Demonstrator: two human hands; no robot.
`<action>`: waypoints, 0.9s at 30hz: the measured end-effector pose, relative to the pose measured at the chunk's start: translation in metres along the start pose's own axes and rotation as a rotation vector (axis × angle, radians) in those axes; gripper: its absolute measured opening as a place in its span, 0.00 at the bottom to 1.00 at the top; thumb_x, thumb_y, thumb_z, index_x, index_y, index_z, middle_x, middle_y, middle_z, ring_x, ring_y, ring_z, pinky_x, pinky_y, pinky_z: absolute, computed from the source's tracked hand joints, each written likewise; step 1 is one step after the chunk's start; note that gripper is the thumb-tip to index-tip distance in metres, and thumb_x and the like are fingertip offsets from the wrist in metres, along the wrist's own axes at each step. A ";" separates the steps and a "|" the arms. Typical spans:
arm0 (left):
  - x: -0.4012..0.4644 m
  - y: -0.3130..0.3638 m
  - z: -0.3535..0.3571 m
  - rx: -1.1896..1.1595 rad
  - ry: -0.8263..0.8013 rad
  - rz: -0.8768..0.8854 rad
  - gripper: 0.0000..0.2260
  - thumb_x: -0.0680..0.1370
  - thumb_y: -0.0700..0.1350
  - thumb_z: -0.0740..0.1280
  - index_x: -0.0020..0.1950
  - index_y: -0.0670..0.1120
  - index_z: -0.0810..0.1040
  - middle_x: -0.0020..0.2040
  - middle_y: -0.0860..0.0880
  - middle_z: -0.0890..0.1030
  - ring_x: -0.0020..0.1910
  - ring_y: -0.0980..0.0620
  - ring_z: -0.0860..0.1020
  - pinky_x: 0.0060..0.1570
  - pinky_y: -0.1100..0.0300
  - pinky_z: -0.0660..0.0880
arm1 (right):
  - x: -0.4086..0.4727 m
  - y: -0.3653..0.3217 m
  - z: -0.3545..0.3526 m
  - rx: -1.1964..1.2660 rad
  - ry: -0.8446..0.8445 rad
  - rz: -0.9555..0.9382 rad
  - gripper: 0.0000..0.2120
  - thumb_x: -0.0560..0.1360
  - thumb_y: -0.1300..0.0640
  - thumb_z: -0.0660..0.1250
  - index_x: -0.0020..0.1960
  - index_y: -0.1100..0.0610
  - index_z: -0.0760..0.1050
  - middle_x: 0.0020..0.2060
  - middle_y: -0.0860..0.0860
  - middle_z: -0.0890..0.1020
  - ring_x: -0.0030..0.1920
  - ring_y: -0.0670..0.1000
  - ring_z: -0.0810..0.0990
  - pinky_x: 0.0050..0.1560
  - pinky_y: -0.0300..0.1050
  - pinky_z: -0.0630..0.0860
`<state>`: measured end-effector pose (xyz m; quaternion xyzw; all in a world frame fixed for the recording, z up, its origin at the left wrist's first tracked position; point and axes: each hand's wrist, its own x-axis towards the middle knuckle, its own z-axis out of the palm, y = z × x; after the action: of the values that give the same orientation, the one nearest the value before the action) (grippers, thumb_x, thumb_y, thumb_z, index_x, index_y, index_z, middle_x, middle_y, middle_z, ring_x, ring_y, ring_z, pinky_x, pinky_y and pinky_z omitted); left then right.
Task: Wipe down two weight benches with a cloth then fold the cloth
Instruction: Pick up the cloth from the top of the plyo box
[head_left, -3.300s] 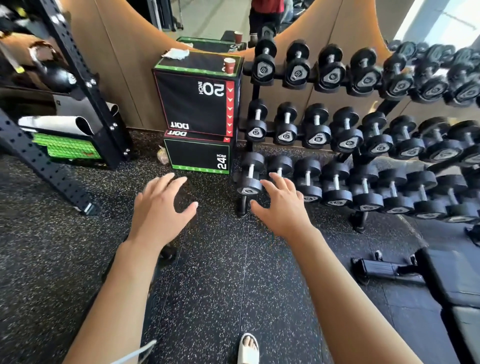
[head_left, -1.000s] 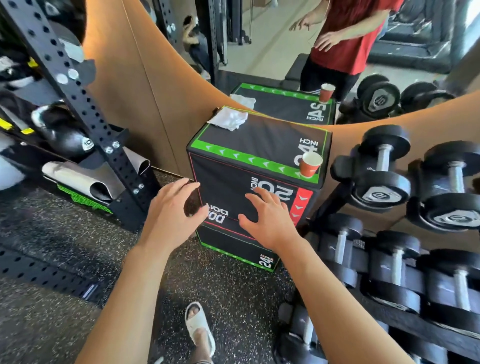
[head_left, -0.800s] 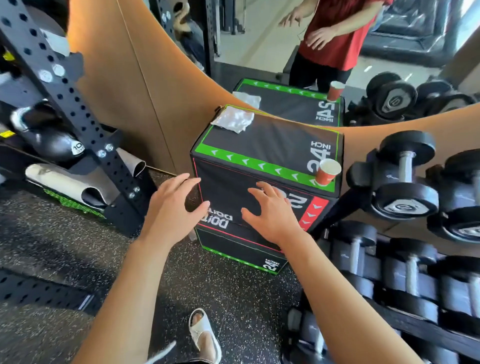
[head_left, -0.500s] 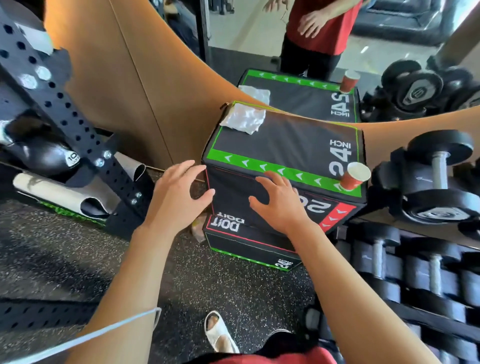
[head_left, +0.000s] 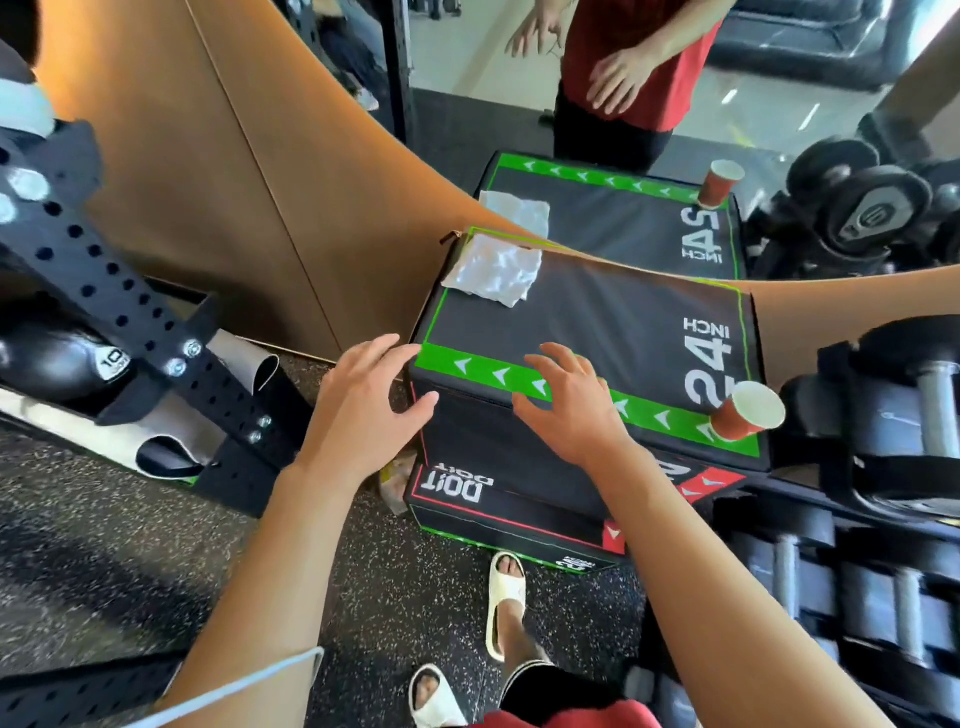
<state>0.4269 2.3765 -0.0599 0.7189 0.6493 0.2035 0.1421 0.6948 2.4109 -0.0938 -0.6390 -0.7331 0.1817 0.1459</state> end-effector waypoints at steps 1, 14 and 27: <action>0.010 -0.001 0.002 -0.001 0.003 -0.004 0.26 0.80 0.58 0.70 0.77 0.53 0.73 0.78 0.52 0.71 0.78 0.49 0.65 0.77 0.43 0.65 | 0.012 0.004 0.000 0.001 -0.007 -0.005 0.28 0.78 0.41 0.68 0.76 0.49 0.71 0.78 0.49 0.67 0.78 0.55 0.63 0.72 0.61 0.66; 0.150 0.009 0.043 0.024 0.002 -0.057 0.26 0.80 0.54 0.73 0.76 0.49 0.75 0.77 0.49 0.73 0.77 0.47 0.68 0.77 0.47 0.66 | 0.176 0.057 -0.006 0.010 -0.071 -0.062 0.27 0.79 0.42 0.67 0.75 0.51 0.72 0.76 0.49 0.68 0.76 0.56 0.64 0.71 0.61 0.66; 0.228 -0.022 0.073 0.027 -0.053 -0.018 0.25 0.80 0.50 0.73 0.76 0.47 0.75 0.75 0.47 0.74 0.75 0.45 0.70 0.77 0.48 0.66 | 0.301 0.052 0.038 -0.083 -0.161 -0.166 0.27 0.80 0.45 0.67 0.77 0.49 0.69 0.79 0.49 0.65 0.78 0.56 0.61 0.72 0.60 0.65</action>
<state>0.4593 2.6090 -0.1093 0.7201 0.6544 0.1744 0.1513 0.6812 2.7117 -0.1570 -0.5652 -0.7996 0.1890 0.0745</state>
